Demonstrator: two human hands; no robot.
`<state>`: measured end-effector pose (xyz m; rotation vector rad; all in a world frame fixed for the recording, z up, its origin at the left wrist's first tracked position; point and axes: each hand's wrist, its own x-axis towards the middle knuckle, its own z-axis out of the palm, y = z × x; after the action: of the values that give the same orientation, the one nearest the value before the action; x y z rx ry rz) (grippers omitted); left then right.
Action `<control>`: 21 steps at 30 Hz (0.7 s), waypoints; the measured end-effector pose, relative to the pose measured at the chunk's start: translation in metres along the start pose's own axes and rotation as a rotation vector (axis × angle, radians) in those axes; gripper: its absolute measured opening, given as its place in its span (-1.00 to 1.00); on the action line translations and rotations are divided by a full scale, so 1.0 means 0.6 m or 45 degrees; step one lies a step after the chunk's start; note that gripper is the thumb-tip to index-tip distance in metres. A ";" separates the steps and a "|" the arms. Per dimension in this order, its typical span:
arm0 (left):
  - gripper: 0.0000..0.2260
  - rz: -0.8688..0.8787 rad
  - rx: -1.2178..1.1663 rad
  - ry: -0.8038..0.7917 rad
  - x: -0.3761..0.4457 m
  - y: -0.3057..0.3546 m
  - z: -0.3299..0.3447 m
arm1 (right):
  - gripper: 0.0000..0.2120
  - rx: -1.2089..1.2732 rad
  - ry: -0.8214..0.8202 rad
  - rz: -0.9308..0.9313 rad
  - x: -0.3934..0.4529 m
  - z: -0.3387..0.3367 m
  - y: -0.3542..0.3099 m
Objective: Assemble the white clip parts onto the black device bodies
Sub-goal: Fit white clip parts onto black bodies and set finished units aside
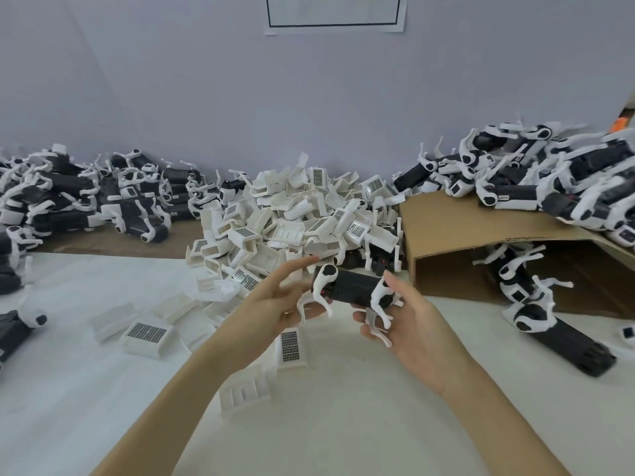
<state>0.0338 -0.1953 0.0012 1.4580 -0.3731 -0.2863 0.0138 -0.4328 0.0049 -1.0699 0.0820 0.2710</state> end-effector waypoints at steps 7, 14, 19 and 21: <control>-0.56 -0.061 -0.014 0.262 0.000 0.006 0.027 | -0.42 -0.204 0.019 -0.267 0.004 0.009 0.018; -0.72 0.250 0.232 0.353 -0.012 0.010 0.035 | -0.43 -0.293 -0.055 -0.284 0.002 0.008 0.025; -0.66 0.335 0.275 0.282 -0.015 0.013 0.031 | -0.30 -0.327 -0.114 -0.368 0.003 0.001 0.022; -0.63 0.320 0.323 0.228 -0.017 0.017 0.029 | -0.25 -0.338 -0.134 -0.377 0.005 -0.003 0.022</control>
<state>0.0172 -0.2061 0.0118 1.6505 -0.4536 0.0968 0.0133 -0.4281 -0.0077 -1.3118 -0.2114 0.0699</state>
